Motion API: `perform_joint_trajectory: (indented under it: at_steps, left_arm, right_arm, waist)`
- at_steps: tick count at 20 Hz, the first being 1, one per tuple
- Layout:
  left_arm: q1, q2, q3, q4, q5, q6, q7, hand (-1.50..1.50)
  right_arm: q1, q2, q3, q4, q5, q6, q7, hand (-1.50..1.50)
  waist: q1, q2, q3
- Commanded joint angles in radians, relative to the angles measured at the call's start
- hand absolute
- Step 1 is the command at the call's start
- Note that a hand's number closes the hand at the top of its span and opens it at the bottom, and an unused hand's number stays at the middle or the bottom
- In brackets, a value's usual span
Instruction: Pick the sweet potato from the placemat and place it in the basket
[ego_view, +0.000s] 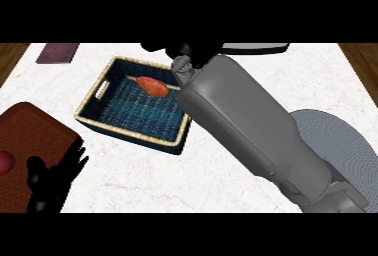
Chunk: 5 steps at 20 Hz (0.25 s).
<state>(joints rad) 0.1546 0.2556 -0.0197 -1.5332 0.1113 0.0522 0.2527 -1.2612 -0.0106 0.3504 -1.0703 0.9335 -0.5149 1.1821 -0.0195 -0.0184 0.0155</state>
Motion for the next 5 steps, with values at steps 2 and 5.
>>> perform_joint_trajectory:
  at_steps: [2,5]
  left_arm:
    - [0.036,-0.016,-0.004,0.061,0.016,-0.008,0.044,0.00]
    - [0.079,-0.047,-0.035,0.046,-0.019,0.021,0.025,0.00]
  right_arm:
    - [0.051,-0.016,-0.081,-0.102,0.087,-0.020,0.206,-1.50]
    - [0.133,-0.035,-0.095,-0.250,0.099,0.053,0.208,-1.50]
  waist:
    - [-0.023,0.004,-0.015]
    - [-0.046,-0.006,-0.015]
